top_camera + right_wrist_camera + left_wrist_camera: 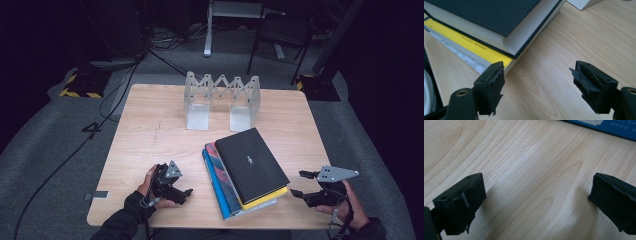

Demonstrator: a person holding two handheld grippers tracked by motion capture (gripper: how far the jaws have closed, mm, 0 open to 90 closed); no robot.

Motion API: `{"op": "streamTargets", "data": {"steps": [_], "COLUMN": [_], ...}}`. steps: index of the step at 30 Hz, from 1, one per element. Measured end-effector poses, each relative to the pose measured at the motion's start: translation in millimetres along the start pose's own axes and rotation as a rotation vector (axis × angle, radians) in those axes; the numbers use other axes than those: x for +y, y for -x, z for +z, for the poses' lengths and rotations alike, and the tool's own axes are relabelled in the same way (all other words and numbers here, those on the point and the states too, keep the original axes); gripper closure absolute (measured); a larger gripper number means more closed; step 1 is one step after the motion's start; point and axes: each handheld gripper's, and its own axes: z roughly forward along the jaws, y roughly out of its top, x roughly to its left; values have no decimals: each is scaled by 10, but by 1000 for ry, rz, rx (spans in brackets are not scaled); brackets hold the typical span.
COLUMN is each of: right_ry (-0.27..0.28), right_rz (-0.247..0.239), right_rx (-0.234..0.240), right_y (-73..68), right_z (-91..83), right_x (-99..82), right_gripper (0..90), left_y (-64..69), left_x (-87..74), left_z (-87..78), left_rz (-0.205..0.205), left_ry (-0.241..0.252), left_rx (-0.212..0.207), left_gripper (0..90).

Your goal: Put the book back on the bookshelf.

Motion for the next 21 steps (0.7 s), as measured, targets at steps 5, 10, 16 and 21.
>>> {"op": "streamTargets", "data": {"steps": [5, 10, 16, 21], "right_ry": [31, 53, 70, 48], "right_rz": [-20, -39, -56, -61], "right_rx": [8, 29, 51, 67], "right_y": [-44, -98, -155, -164], "right_z": [-57, -100, -67, 36], "right_x": [99, 197, 361, 441], "right_gripper": [245, 247, 248, 248], "left_y": [-7, -6, -2, 9], "left_x": [2, 11, 25, 48], "left_z": [1, 3, 0, -19], "left_rz": [6, 5, 9, 20], "left_ry": [0, -5, -14, -17], "left_rx": [-3, -6, -5, -12], "left_gripper": [6, 6, 10, 76]}}
